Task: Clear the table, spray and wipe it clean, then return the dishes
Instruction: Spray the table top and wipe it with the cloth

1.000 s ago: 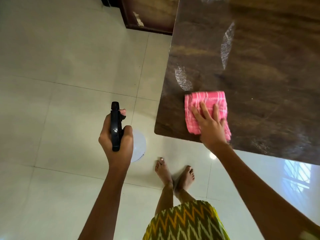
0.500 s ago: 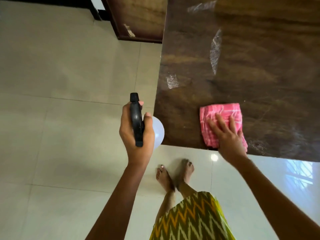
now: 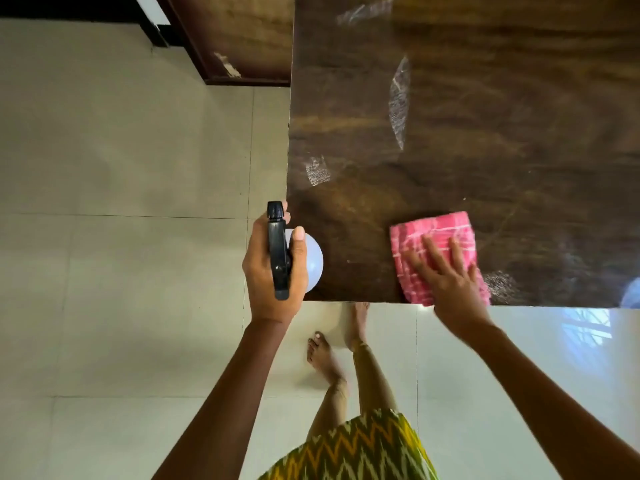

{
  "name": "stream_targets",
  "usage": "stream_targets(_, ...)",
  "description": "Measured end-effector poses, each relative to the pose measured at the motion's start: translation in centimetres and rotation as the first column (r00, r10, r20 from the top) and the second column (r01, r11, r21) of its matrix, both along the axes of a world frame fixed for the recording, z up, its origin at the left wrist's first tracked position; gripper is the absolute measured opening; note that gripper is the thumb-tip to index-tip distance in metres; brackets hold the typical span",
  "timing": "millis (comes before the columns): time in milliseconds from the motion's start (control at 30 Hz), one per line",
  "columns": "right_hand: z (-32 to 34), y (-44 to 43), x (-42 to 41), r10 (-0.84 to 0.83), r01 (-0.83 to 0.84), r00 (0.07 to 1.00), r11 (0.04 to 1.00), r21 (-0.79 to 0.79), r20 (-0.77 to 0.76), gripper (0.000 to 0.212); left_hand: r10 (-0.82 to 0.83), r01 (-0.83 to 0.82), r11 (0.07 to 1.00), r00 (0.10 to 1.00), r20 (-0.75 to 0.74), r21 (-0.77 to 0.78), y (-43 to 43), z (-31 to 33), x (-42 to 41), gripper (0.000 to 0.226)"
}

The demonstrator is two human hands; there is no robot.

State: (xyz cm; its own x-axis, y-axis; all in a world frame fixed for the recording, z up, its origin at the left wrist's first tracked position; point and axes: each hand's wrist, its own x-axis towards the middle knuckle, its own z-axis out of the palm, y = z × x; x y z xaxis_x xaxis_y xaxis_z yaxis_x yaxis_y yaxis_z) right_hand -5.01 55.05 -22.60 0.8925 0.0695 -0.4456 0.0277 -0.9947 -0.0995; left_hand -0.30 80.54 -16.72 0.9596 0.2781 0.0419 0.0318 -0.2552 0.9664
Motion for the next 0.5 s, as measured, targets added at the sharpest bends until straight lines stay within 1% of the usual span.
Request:
stream_targets(67,0.5,-1.0,2.5,-0.167,0.167,0.986,0.986,-0.002,-0.023,0.101,0.000,0.000,1.000,1.000,0.023,-0.020,0.2,-0.4,0.1,0.044)
stream_targets(133,0.5,0.2,7.1,-0.289,0.289,0.957,0.957,0.021,-0.015,0.099,-0.006,0.006,1.000,1.000,0.026,-0.012,0.3,-1.0,0.2,0.054)
stream_targets(167,0.4,1.5,9.5,-0.320,0.320,0.947,0.947,0.031,-0.030,0.097,-0.006,0.007,1.000,1.000,0.017,-0.011,0.4,-1.0,0.1,0.057)
stream_targets(200,0.3,3.2,11.4,-0.307,0.308,0.951,0.951,0.034,-0.030,0.095,-0.007,0.007,1.000,1.000,0.011,-0.003,0.4,-1.0,0.1,0.060)
stream_targets(233,0.2,5.0,12.6,-0.249,0.249,0.968,0.968,0.029,-0.014,0.093,-0.008,0.008,1.000,1.000,0.003,0.011,0.5,-1.2,0.1,0.060)
stream_targets(267,0.2,6.7,13.0,-0.150,0.149,0.989,0.988,0.029,0.009,0.091,-0.003,0.003,1.000,1.000,-0.005,0.030,0.6,-1.3,0.0,0.054)
stream_targets(300,0.2,8.1,12.6,-0.036,0.035,0.999,0.999,0.040,0.017,0.090,0.009,-0.008,0.998,1.000,-0.008,0.058,0.6,-1.4,0.0,0.043)
stream_targets(333,0.3,9.1,11.4,0.067,-0.068,0.998,0.996,0.050,0.013,0.089,0.017,-0.016,0.997,1.000,-0.005,0.081,0.7,-1.5,0.1,0.034)
stream_targets(400,0.4,8.9,7.4,0.219,-0.216,0.975,0.973,0.075,-0.028,0.085,0.016,-0.017,0.994,1.000,0.006,0.106,0.7,-1.4,0.2,0.033)
stream_targets(433,0.1,7.8,5.1,0.245,-0.242,0.969,0.966,0.088,-0.027,0.084,0.019,-0.020,0.993,1.000,0.006,0.115,0.8,-1.3,0.2,0.035)
stream_targets(467,-0.1,6.1,3.1,0.238,-0.236,0.971,0.967,0.098,-0.003,0.085,0.028,-0.029,0.992,1.000,0.009,0.119,0.7,-1.4,0.2,0.039)
stream_targets(500,0.1,4.4,1.8,0.199,-0.198,0.980,0.976,0.090,-0.003,0.089,0.035,-0.036,0.992,0.999,0.013,0.117,0.7,-1.3,0.2,0.048)
